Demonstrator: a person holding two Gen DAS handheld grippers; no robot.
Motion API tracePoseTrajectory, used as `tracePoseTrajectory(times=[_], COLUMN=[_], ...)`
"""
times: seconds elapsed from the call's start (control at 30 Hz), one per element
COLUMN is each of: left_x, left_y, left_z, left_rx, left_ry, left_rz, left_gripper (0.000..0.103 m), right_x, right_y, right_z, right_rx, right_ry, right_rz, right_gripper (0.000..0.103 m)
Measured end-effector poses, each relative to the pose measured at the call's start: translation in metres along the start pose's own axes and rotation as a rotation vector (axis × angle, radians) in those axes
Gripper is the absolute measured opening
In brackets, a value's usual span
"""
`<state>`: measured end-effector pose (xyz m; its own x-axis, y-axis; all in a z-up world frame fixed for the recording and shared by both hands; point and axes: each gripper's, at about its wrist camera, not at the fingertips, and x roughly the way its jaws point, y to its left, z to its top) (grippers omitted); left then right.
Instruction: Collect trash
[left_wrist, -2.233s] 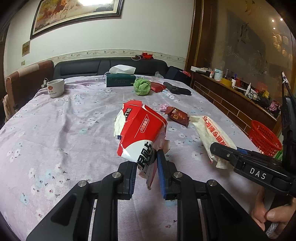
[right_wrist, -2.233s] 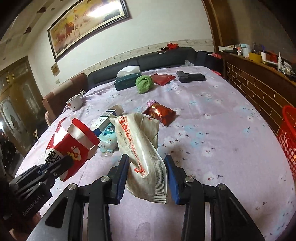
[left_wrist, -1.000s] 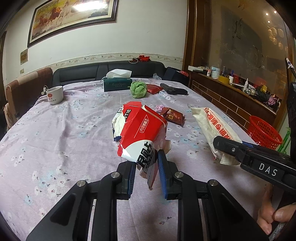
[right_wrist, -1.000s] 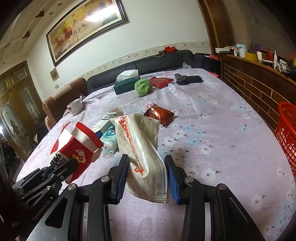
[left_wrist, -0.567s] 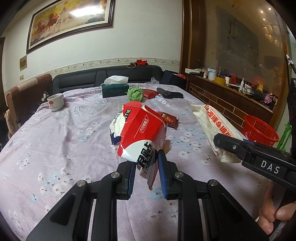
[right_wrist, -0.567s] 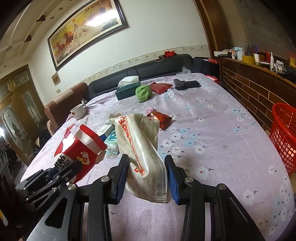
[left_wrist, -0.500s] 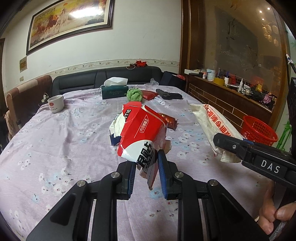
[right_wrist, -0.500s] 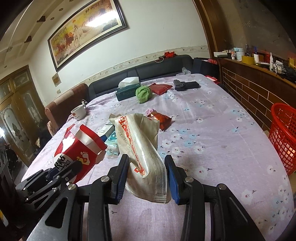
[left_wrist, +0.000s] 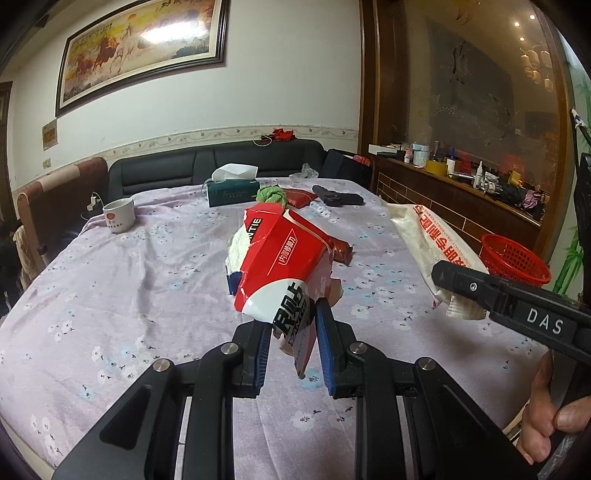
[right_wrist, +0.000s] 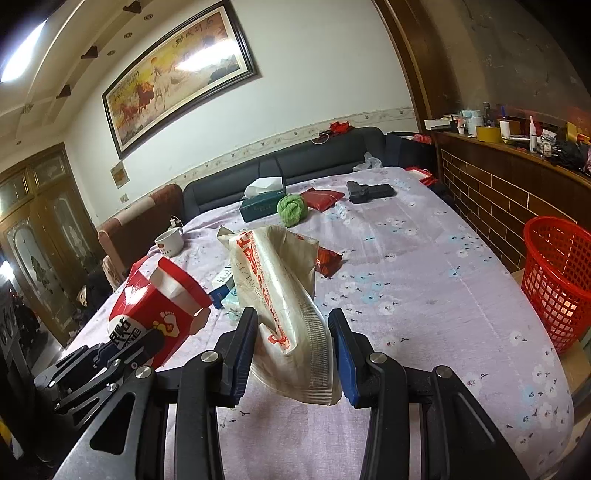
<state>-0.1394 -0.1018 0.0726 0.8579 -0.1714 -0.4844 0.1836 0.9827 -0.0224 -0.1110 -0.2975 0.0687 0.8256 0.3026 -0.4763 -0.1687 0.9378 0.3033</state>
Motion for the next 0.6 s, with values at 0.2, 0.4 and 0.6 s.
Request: tracePoseTrajectory(times=[0.2,0.4,0.6], left_x=[0.0032,0.0017,0.0040], left_y=[0.0006,-0.0011,0.0004], left_z=[-0.0006,-0.0011,-0.0018], left_rx=[-0.006,-0.004,-0.012], left_ry=[0.013,0.011,0.021], left_rz=[-0.001,-0.002,-0.004], left_gripper=[0.022,0.022,0.022], right_x=[0.0103,0.0103,0.0094], right_y=[0.0017,0.0009,-0.0007], right_z=[-0.0013,-0.0019,-0.0033], right_rx=[-0.003,-0.001,0.003], right_ry=[0.023,0.024,0.023], right_rz=[0.002,0.000,0.002], right_gripper=[0.043,0.043,0.043])
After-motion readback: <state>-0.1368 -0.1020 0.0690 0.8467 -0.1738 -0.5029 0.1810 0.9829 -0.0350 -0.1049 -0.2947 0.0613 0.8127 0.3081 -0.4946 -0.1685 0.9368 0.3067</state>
